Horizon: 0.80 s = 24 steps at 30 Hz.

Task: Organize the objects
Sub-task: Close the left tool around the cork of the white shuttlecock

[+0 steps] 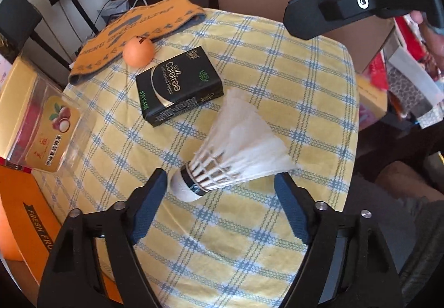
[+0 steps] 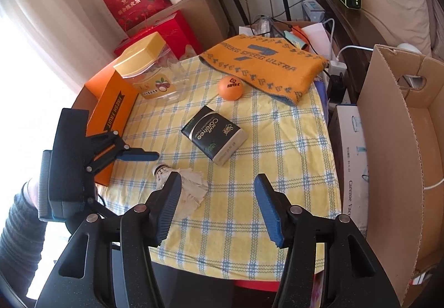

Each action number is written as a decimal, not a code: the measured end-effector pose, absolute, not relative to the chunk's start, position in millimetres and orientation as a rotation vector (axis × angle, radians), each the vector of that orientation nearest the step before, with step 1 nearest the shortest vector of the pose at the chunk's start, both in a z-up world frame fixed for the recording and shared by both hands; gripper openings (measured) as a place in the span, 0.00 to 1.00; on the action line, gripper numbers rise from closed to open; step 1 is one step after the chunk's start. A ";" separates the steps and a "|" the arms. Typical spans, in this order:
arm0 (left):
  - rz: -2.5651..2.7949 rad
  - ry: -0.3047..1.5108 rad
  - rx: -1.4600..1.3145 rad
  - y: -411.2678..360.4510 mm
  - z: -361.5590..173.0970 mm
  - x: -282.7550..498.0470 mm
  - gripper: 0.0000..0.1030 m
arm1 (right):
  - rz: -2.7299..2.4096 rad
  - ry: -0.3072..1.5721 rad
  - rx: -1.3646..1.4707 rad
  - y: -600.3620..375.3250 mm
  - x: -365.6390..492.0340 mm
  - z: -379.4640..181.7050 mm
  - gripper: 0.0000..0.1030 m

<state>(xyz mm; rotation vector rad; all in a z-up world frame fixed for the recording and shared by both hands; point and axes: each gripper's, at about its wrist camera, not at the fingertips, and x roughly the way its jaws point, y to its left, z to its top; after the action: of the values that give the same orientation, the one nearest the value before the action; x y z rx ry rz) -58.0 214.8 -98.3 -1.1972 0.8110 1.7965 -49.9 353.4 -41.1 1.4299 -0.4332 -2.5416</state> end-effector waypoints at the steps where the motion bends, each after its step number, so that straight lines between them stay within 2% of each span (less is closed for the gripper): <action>1: 1.795 0.791 -1.202 215.1 -97.8 -59.4 0.64 | -2.543 -0.439 1.433 354.2 -50.3 -42.0 0.55; 2: 1.785 0.754 -1.212 214.7 -96.6 -60.9 0.60 | -2.545 -0.444 1.435 355.1 -51.2 -42.7 0.55; 4: 1.766 0.660 -1.238 211.8 -93.6 -67.1 0.41 | -2.549 -0.454 1.442 357.3 -53.1 -43.9 0.55; 6: 1.769 0.595 -1.250 207.9 -91.3 -71.5 0.36 | -2.556 -0.461 1.442 358.8 -54.6 -43.8 0.55; 9: 1.773 0.550 -1.256 205.6 -90.7 -75.1 0.36 | -2.569 -0.476 1.438 362.3 -56.8 -42.5 0.55; 11: 1.781 0.564 -1.224 205.7 -88.3 -72.1 0.39 | -2.576 -0.482 1.437 364.3 -57.6 -41.6 0.55; 12: 1.782 0.573 -1.206 206.5 -86.7 -69.7 0.47 | -2.578 -0.487 1.432 365.3 -58.1 -41.1 0.55; 13: 1.791 0.585 -1.190 207.8 -85.2 -67.9 0.60 | -2.579 -0.491 1.430 365.8 -58.4 -40.8 0.55; 14: 1.806 0.605 -1.165 210.0 -83.6 -65.8 0.65 | -2.582 -0.493 1.430 366.2 -58.8 -41.0 0.55; 15: 1.811 0.620 -1.149 212.2 -83.4 -64.2 0.69 | -2.584 -0.493 1.432 366.3 -59.5 -41.5 0.55; 17: 1.792 0.639 -1.151 219.2 -86.1 -63.7 0.68 | -2.586 -0.498 1.439 367.3 -60.8 -43.1 0.55; 18: 1.778 0.639 -1.160 222.0 -88.2 -64.1 0.67 | -2.586 -0.506 1.441 368.2 -61.8 -44.0 0.55; 20: 1.754 0.643 -1.169 227.4 -92.3 -63.8 0.55 | -2.588 -0.518 1.447 369.7 -63.3 -45.2 0.55; 21: 1.756 0.654 -1.164 229.4 -93.5 -63.6 0.46 | -2.590 -0.523 1.451 370.7 -64.2 -45.5 0.55; 22: 1.751 0.654 -1.164 230.4 -94.7 -63.6 0.32 | -2.592 -0.526 1.453 371.5 -64.7 -45.4 0.55; 24: 1.736 0.619 -1.174 229.2 -95.1 -63.8 0.29 | -2.599 -0.535 1.452 373.6 -65.6 -44.7 0.55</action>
<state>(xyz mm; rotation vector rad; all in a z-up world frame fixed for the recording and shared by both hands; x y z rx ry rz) -63.8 229.2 -95.1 -1.1737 0.6188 1.7359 -65.6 373.6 -44.7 1.4521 -0.5349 -2.5995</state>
